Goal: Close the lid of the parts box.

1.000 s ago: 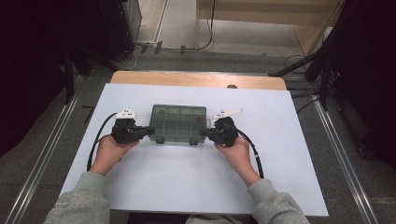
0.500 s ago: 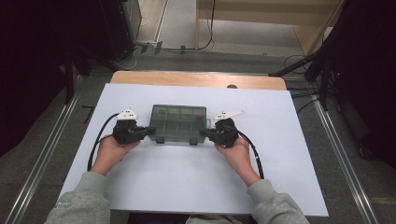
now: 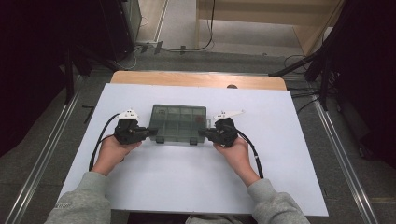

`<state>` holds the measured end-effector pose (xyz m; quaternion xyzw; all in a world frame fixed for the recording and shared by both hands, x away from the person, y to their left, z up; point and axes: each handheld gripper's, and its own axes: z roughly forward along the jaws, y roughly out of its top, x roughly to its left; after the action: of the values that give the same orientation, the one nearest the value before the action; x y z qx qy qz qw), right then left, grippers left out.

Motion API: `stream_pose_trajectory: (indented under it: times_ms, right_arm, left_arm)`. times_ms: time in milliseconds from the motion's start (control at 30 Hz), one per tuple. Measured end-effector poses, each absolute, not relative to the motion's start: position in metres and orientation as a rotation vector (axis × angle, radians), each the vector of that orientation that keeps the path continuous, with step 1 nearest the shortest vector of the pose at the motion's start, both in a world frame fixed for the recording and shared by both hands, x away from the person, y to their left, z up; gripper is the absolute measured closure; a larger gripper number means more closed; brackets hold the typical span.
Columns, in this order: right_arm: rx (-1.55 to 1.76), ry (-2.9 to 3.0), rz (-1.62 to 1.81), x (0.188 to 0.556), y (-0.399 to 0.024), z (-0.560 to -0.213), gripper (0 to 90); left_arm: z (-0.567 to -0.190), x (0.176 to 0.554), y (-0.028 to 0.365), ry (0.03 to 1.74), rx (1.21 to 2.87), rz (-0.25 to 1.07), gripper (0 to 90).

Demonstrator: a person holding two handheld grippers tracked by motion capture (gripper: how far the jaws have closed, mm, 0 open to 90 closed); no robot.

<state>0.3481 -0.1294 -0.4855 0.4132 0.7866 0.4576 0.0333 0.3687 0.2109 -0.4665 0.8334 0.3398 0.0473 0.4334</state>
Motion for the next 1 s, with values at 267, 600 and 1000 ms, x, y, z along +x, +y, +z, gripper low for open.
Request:
stream_pose_trajectory:
  times_ms: [267,600,1000]
  right_arm:
    - [1.274,2.43,1.422,0.347,-0.13,-0.48,71.4]
    - [1.203,2.429,1.429,0.343,-0.131,-0.47,44.8]
    - [1.17,2.478,1.442,0.333,-0.131,-0.462,36.9]
  left_arm:
    - [-0.457,0.364,0.207,0.836,2.063,0.1,75.7]
    - [-0.45,0.355,0.195,0.784,2.08,0.066,44.2]
    - [-0.453,0.341,0.182,0.713,2.152,0.053,30.6]
